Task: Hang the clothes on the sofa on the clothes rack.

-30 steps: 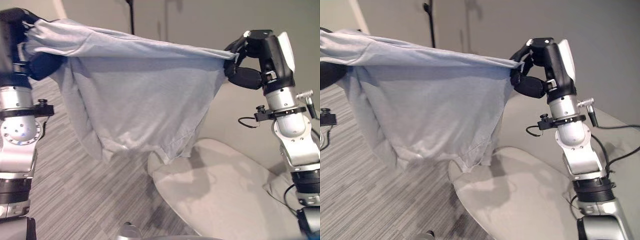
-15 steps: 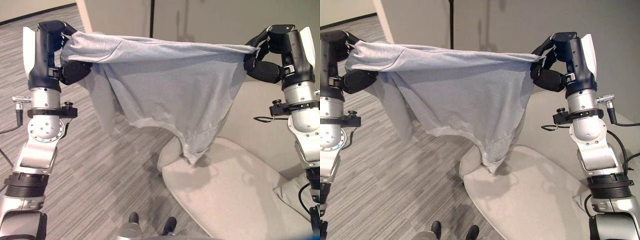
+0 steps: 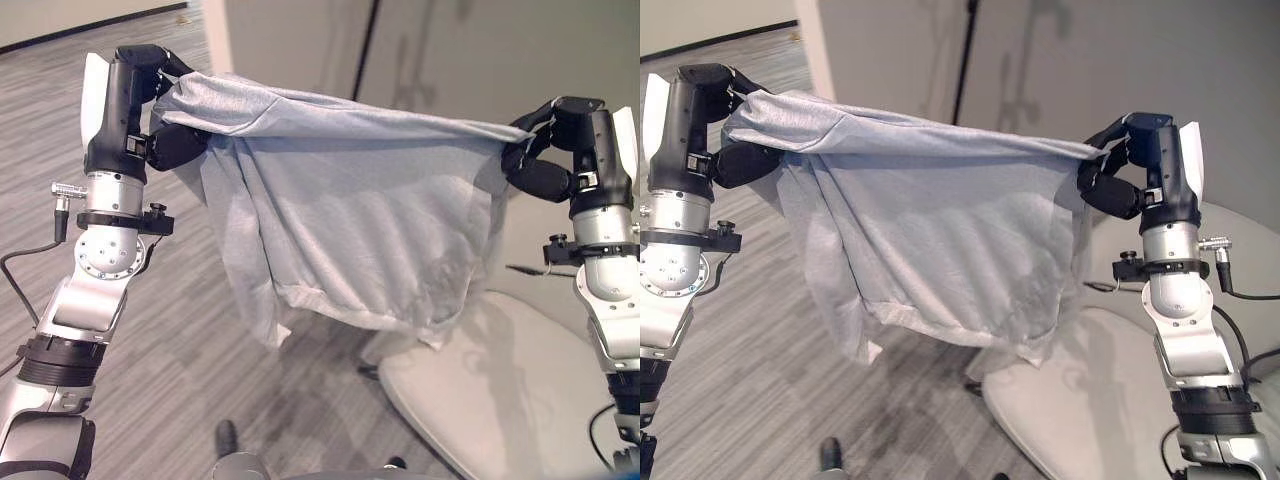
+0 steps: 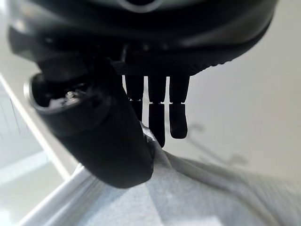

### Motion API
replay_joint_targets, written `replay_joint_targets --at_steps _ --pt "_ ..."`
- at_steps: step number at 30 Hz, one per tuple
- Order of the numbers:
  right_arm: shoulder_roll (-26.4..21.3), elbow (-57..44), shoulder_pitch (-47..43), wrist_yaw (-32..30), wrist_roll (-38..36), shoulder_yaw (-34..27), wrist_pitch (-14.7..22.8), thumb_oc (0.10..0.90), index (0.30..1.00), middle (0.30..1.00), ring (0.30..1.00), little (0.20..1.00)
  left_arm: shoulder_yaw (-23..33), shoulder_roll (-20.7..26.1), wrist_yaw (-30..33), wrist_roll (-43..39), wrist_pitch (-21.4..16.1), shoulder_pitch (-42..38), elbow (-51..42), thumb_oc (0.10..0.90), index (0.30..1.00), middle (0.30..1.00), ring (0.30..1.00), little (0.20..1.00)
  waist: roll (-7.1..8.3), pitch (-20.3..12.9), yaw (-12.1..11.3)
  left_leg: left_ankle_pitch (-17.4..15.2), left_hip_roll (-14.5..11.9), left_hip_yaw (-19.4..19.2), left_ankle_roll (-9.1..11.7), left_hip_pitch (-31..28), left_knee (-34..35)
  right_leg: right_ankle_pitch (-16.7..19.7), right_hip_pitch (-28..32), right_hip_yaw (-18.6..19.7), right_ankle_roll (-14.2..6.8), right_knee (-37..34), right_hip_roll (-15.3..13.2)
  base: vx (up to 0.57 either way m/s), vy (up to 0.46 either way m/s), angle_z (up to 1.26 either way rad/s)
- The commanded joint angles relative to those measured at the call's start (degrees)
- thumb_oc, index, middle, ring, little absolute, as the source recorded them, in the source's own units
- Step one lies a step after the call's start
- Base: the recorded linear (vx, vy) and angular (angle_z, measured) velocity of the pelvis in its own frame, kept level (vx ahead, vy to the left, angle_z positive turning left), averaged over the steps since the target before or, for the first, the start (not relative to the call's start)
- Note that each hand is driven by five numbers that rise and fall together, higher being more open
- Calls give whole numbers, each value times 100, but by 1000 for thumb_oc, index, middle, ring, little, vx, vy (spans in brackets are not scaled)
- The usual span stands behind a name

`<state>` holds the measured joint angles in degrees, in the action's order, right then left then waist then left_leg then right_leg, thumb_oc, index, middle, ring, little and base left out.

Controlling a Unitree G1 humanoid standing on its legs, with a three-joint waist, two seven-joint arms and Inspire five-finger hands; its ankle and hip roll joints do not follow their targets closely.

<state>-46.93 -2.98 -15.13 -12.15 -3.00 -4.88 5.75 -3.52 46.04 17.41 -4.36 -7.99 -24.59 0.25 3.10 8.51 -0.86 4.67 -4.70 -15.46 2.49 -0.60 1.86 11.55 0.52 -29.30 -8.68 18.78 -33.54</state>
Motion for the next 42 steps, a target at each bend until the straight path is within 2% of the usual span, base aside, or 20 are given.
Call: replay_joint_targets --at_steps 1,4,5,6,8,11,12,15,17,19,20,22,25,27,30,31,32,35,38,42 --pt "-948 396 -800 -628 21 -998 143 400 300 300 300 300 742 443 333 -116 -372 -864 -277 400 300 300 300 300 -104 -437 180 -746 -68 -26 74 -250 314 -235 -27 746 -135 -40 849 229 417 36" --pt "-1076 352 -719 -618 -96 -1229 204 400 300 300 300 300 679 352 267 -140 -370 -925 -257 400 300 300 300 300 -243 -325 374 -939 78 -10 81 -491 314 -999 -491 725 -49 -270 1555 263 208 36" --pt "-1094 365 -669 -616 -122 -1306 208 400 300 300 300 300 679 309 247 -130 -360 -926 -260 400 300 300 300 300 -273 -275 407 -901 86 -48 87 -510 314 -1013 -636 633 41 -430 1750 323 100 -21" --pt "-1107 387 -600 -631 -144 -1380 220 400 300 300 300 300 687 244 228 -134 -353 -912 -270 400 300 300 300 300 -263 -253 501 -1045 152 34 117 -661 314 -1049 -831 721 -62 -715 2042 210 44 -16" --pt "-1125 405 -488 -689 -182 -1514 272 400 300 300 300 300 718 141 209 -150 -331 -912 -271 400 300 300 300 300 -214 -200 587 -1184 259 -60 156 -852 314 -746 -1190 411 -229 -1387 2292 308 33 -7" --pt "-1120 367 -437 -733 -186 -1605 317 400 300 300 300 300 677 92 192 -87 -316 -985 -280 400 300 300 300 300 -173 -256 590 -1260 269 -116 178 -853 314 -496 -1110 -32 -362 -2052 2375 243 -35 4" --pt "-1161 427 -402 -726 -176 -1653 349 400 300 300 300 300 623 58 118 -3 -366 -988 -339 400 300 300 300 300 -86 -391 585 -1373 327 -186 167 -917 314 -520 -802 -207 -298 -2371 2439 302 -72 9" --pt "-1192 363 -401 -673 -181 -1684 370 400 300 300 300 300 687 -72 104 -54 -382 -838 -487 400 300 300 300 300 -108 -562 562 -1359 323 -285 179 -1116 314 -531 -614 -201 -247 -2378 2497 331 -71 -1" --pt "-1193 342 -358 -626 -209 -1668 371 400 300 300 300 300 684 -179 117 -66 -390 -808 -528 400 300 300 300 300 -149 -603 575 -1369 287 -407 312 -1277 136 -651 -408 -277 -168 -2378 2536 334 -89 14" --pt "-1195 324 -349 -589 -237 -1670 375 400 300 300 300 300 677 -242 99 -87 -394 -793 -536 400 300 300 300 300 -157 -585 568 -1343 203 -467 422 -1233 -236 -752 -262 -299 -115 -2378 2552 158 -107 14" --pt "-1176 255 -390 -510 -272 -1628 379 400 300 300 300 300 736 -325 62 -128 -407 -722 -620 400 300 300 300 300 -143 -518 499 -1174 -6 -431 656 -954 -1281 -966 -5 -220 18 -2378 2642 270 -169 6" --pt "-1124 221 -483 -450 -336 -1522 359 400 300 300 300 300 891 -387 97 -261 -425 -574 -655 400 300 300 300 300 -31 -366 297 -652 -260 -51 837 -313 -2610 -1301 321 31 274 -2378 2773 303 -204 -19" --pt "-1112 219 -519 -419 -352 -1461 339 400 300 300 300 300 950 -404 106 -305 -408 -501 -685 400 300 300 300 300 47 -305 266 -662 -293 -16 733 -6 -2820 -1291 329 -8 361 -2378 2746 94 -38 -64" --pt "-1126 236 -703 -370 -345 -1200 326 400 300 300 300 300 1163 -241 224 -219 -359 -291 -752 400 300 300 300 300 153 -246 53 -969 -137 428 369 169 -1246 -1327 427 418 236 -2378 2693 243 130 -71" --pt "-1077 353 -1075 -487 -361 -886 386 400 300 300 300 300 1375 -26 446 -199 -393 -147 -790 400 300 300 300 300 92 -179 -232 -195 -110 1378 485 677 268 -1562 621 877 335 -2378 2891 261 62 -88" --pt "-1057 367 -1128 -549 -339 -853 376 400 300 300 300 300 1403 10 495 -198 -401 -157 -806 400 300 300 300 300 66 -166 -245 -148 -114 1458 538 782 306 -1591 676 958 360 -2378 2925 268 37 -94" --pt "-997 364 -1160 -533 -348 -806 368 400 300 300 300 300 1441 -7 510 -185 -422 -146 -872 400 300 300 300 300 11 -226 -233 -345 -99 1469 562 707 314 -1643 711 1011 310 -2378 2981 228 90 -61" --pt "-770 232 -1208 -553 -319 -833 393 400 300 300 300 300 1631 -113 490 -119 -436 107 -1073 400 300 300 300 300 -153 -441 -228 -137 -82 1418 596 443 314 -1620 778 1080 270 -2378 2934 261 183 -77" --pt "-637 101 -1393 -522 -207 -645 338 400 300 300 300 300 1886 -173 529 -64 -462 407 -1213 400 300 300 300 300 -126 -609 -383 -291 15 971 471 74 314 -1538 916 1181 153 -2378 2664 231 184 -73" --pt "-564 -31 -1401 -531 -87 -643 298 400 300 300 300 300 2112 -183 592 -31 -485 580 -1328 400 300 300 300 300 -113 -684 -477 -464 149 740 324 -122 314 -1452 1029 1178 43 -2378 2451 147 122 -53"
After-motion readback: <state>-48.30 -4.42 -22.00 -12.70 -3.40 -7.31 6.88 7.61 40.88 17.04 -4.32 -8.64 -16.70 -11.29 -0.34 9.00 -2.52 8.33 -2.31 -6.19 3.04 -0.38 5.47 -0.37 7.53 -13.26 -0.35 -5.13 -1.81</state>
